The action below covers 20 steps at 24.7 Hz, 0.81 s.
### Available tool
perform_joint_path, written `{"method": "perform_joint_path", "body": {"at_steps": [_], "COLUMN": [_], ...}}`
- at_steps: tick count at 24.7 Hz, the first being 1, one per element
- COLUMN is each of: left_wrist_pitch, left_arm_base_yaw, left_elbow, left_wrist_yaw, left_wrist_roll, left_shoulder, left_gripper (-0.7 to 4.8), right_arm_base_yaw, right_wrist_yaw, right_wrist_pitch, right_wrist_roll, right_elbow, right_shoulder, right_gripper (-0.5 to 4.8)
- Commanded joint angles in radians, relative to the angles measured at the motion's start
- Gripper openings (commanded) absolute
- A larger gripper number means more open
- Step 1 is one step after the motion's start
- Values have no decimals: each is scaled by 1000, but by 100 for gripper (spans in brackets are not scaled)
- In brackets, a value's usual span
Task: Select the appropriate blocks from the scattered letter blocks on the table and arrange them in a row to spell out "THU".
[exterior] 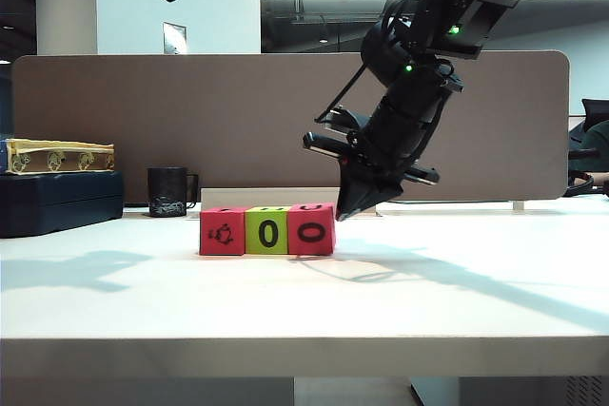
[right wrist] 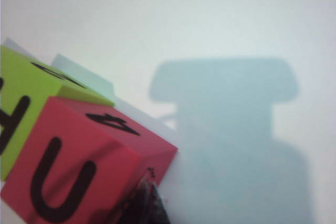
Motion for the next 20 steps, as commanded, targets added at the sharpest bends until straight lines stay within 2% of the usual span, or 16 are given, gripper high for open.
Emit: {"method": "perform_joint_path", "body": {"at_steps": [1,6,9,11,18,20], "left_wrist_pitch": [1,-3,-5,-5,22,41], "left_arm_base_yaw": [0,0,0,0,1,2], "left_elbow": [2,2,2,2,2,2], "left_wrist_yaw": [5,5,5,5,-3,-46], "left_wrist_roll": [0,1,1,2,8,8], "left_shoulder": [-5,-5,-5,-5,-5,-7], "left_gripper": [-6,-6,-6,-6,-6,-6], "right_arm_base_yaw": [11,17,18,17,17,17], "right_wrist_yaw": [-11,-2,114,154,177,177], "right_wrist_pitch": [50,51,51,50,10,-41], "right_wrist_roll": [11,11,10,3,-40,-67], "right_elbow": [7,7,7,7,7,7], "right_shoulder": [-5,3,0,-2,-32,-92], "right_gripper": [-5,-5,-5,-5,-5,-5]}}
